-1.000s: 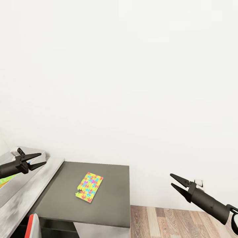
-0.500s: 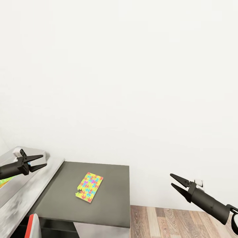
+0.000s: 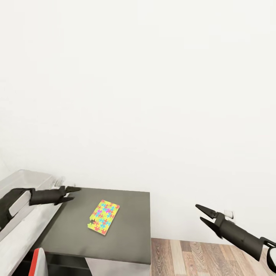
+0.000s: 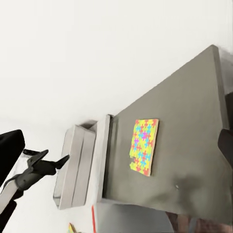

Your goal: Put all the toys in the child's room - the three board games (two on the bed and one on the table), the two jigsaw puzzles on the table, and the tennis ball on the table - inside the toy box on the table in the child's room.

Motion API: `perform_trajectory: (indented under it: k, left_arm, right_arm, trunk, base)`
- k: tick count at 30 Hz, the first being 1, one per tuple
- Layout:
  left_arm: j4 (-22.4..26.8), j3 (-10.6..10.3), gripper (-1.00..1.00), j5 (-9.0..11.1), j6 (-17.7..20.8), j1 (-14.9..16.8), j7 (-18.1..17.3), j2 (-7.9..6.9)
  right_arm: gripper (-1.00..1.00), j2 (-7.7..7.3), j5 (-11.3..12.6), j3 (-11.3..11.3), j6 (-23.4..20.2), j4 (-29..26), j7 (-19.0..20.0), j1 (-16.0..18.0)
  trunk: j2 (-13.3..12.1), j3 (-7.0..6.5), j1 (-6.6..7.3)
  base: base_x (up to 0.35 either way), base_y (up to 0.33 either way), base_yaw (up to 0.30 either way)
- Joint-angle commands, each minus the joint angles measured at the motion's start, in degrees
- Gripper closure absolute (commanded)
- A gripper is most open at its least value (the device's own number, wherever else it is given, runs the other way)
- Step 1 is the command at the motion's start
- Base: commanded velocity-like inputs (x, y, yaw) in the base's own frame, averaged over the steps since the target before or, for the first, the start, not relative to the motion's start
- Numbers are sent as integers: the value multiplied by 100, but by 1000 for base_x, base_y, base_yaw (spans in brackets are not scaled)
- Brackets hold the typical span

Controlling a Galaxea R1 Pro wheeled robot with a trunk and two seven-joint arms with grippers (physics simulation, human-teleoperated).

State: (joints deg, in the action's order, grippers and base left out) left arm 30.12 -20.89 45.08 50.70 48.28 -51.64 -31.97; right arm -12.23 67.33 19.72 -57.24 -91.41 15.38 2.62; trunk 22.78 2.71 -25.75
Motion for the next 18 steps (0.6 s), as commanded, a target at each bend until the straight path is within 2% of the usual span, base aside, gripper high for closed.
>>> perform_trajectory:
  k: [1, 2, 3, 6, 7, 9, 10, 14, 18]
  left_arm:
    - [-1, -25, -100, 26, 18, 80, 267, 85]
    - [0, -20, -100, 25, 15, 151, 524, 166]
    - [1, -14, -100, 22, 8, 293, 1037, 317]
    - [-12, -7, -100, 22, -33, 451, 1789, 533]
    - [-19, 5, -100, 33, -106, 512, 2267, 660]
    - [-24, 29, -100, 45, -201, 551, 2692, 757]
    - [-27, 61, -100, 54, -291, 576, 3046, 832]
    - [-40, 92, -100, 62, -446, 606, 3538, 983]
    - [-45, 88, -100, 55, -705, 611, 3738, 1063]
  right_arm:
    - [-100, 2, -53, 7, -25, 0, -29, 6]
    - [-100, 4, -53, 5, -25, 0, -115, 5]
    - [-100, 12, -54, 2, -24, 0, -295, 5]
    - [-100, 21, -54, 0, -24, 0, -586, 8]
    - [-100, 28, -52, -1, -27, 0, -788, 12]
    - [-100, 33, -49, -2, -31, 0, -983, 14]
    - [-100, 37, -48, -4, -35, 0, -1165, 18]
    - [-100, 56, -48, -77, -35, 0, -1519, 29]
    - [-100, 72, -52, -201, -22, 0, -1769, 45]
  trunk:
    - [14, 14, -4]
    - [14, 14, -4]
    - [14, 14, -4]
    - [14, 14, -4]
    - [14, 14, -4]
    - [14, 14, -4]
    - [14, 14, -4]
    - [14, 14, -4]
    - [14, 14, -4]
  base:
    - [0, 0, 0]
    - [0, 0, 0]
    - [0, 0, 0]
    - [0, 0, 0]
    - [0, 0, 0]
    - [0, 0, 0]
    - [0, 0, 0]
    - [0, 0, 0]
    - [0, 0, 0]
